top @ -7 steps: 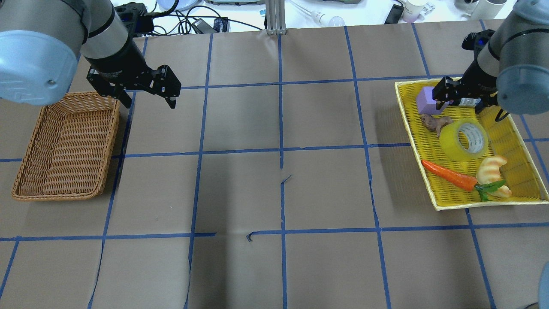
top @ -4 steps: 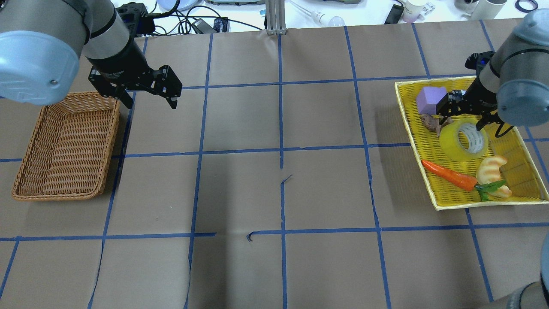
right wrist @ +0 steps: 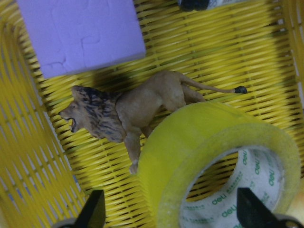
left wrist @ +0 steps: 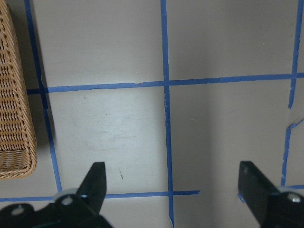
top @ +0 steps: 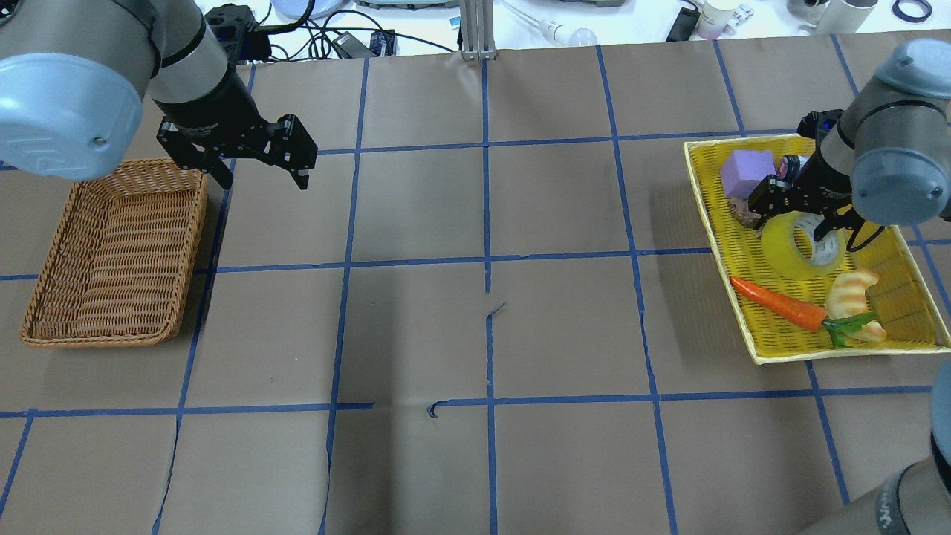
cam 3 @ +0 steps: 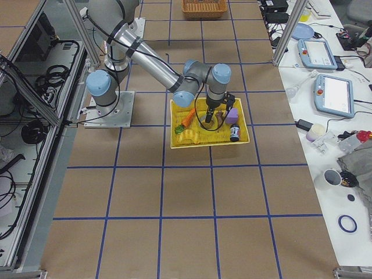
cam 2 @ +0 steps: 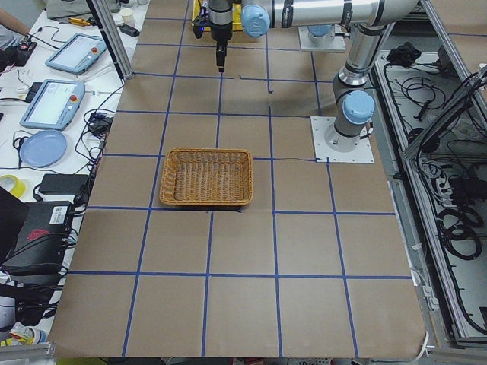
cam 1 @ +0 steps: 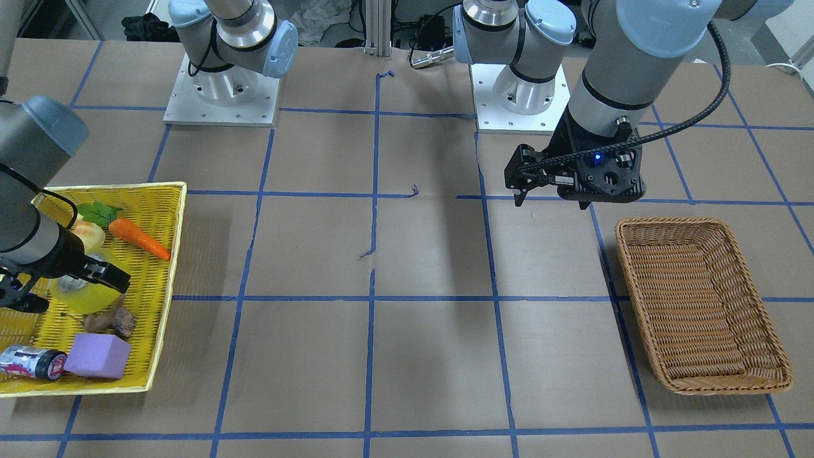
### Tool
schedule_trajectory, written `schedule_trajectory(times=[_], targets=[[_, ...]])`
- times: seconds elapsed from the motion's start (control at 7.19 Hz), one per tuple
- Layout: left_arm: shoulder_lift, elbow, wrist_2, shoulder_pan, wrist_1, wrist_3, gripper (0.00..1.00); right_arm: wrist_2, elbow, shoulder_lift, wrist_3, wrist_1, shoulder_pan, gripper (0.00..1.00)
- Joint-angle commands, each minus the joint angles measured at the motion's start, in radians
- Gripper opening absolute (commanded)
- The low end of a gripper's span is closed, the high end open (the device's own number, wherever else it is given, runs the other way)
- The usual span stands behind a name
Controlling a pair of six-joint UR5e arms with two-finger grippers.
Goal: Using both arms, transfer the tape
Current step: 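Lower the right gripper into the yellow basket onto the yellow tape roll, then close the right gripper on the tape roll's rim and lift it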
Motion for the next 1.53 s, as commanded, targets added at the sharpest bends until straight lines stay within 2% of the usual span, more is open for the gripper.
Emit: schedule_trajectory(times=[0.0,0.14,0.56,0.83,1.11,1.25,1.39], targets=[[-0.001,0.000,0.000,0.000,0.000,0.000,1.00,-0.001,-0.003,0.009,0.002,-0.016,0.000,0.19],[-0.001,0.000,0.000,0.000,0.000,-0.002,1.00,-0.001,-0.006,0.005,0.002,-0.020,0.000,0.00],[-0.001,0.000,0.000,0.000,0.002,0.000,1.00,-0.001,-0.043,-0.005,-0.005,-0.007,0.000,0.00],[0.001,0.003,0.000,0.001,0.002,0.000,1.00,-0.004,-0.046,-0.063,-0.002,0.010,0.011,0.00],[0.002,0.005,0.000,0.001,0.009,0.003,1.00,0.011,-0.050,-0.150,0.005,0.105,0.049,0.00],[0.004,0.003,0.002,0.001,0.012,0.006,1.00,0.012,-0.090,-0.160,0.068,0.181,0.117,0.00],[0.004,0.003,0.002,0.001,0.012,0.009,1.00,0.013,-0.163,-0.149,0.209,0.260,0.218,0.00]])
